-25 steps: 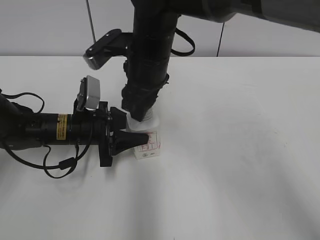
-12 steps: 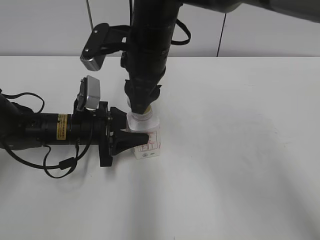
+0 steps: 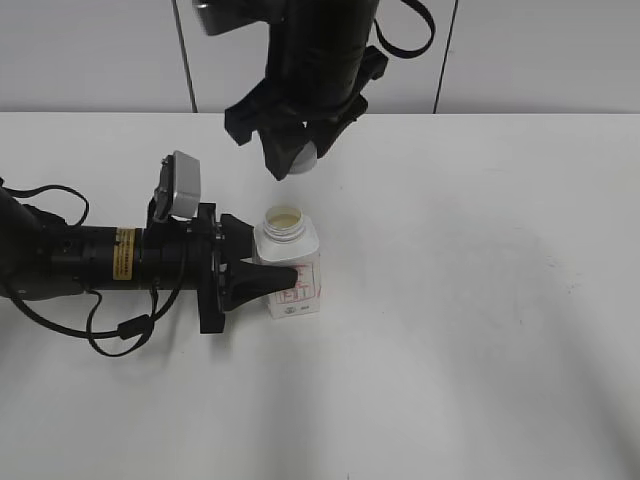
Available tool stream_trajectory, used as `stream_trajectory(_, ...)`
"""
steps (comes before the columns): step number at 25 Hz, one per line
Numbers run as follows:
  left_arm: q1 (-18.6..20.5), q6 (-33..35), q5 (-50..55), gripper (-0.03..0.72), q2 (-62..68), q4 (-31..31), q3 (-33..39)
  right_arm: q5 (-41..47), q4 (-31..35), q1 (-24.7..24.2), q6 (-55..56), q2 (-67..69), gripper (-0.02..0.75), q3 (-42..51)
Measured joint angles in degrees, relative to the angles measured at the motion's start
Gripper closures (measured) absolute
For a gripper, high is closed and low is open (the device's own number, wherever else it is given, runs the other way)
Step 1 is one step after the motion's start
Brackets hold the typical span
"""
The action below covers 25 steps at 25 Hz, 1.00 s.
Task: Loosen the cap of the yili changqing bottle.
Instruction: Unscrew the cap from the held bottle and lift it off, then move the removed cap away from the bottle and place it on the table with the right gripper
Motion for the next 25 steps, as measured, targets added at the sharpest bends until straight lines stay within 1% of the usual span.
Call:
stream_trajectory(2, 0.0, 0.0, 0.0, 0.345, 0.0, 0.02, 0.0, 0.0, -0.04, -0.81, 3.88, 0.0, 0.349, 0.0)
stream_trajectory(5, 0.0, 0.0, 0.0, 0.345, 0.0, 0.02, 0.0, 0.0, -0.04, -2.75, 5.42, -0.05, 0.349, 0.0)
stream_trajectory(7, 0.0, 0.0, 0.0, 0.345, 0.0, 0.02, 0.0, 0.0, 0.03, -5.06, 5.65, -0.61, 0.349, 0.47)
stream_trajectory(11, 0.0, 0.0, 0.0, 0.345, 0.0, 0.06, 0.0, -0.05, -0.02, -11.44, 5.79, -3.84, 0.349, 5.04)
stream_trajectory(17, 0.0, 0.0, 0.0, 0.345, 0.0, 0.06, 0.0, -0.82, -0.46, -21.66, 5.83, -9.0, 0.349, 17.44)
stream_trajectory(20, 0.0, 0.0, 0.0, 0.345, 0.0, 0.06, 0.0, -5.62, -0.46, -24.81, 5.83, -10.23, 0.349, 24.35)
stream_trajectory(25, 0.0, 0.0, -0.05, 0.345, 0.0, 0.06, 0.0, -19.84, -0.48, -27.31, 6.66, -10.28, 0.349, 37.02)
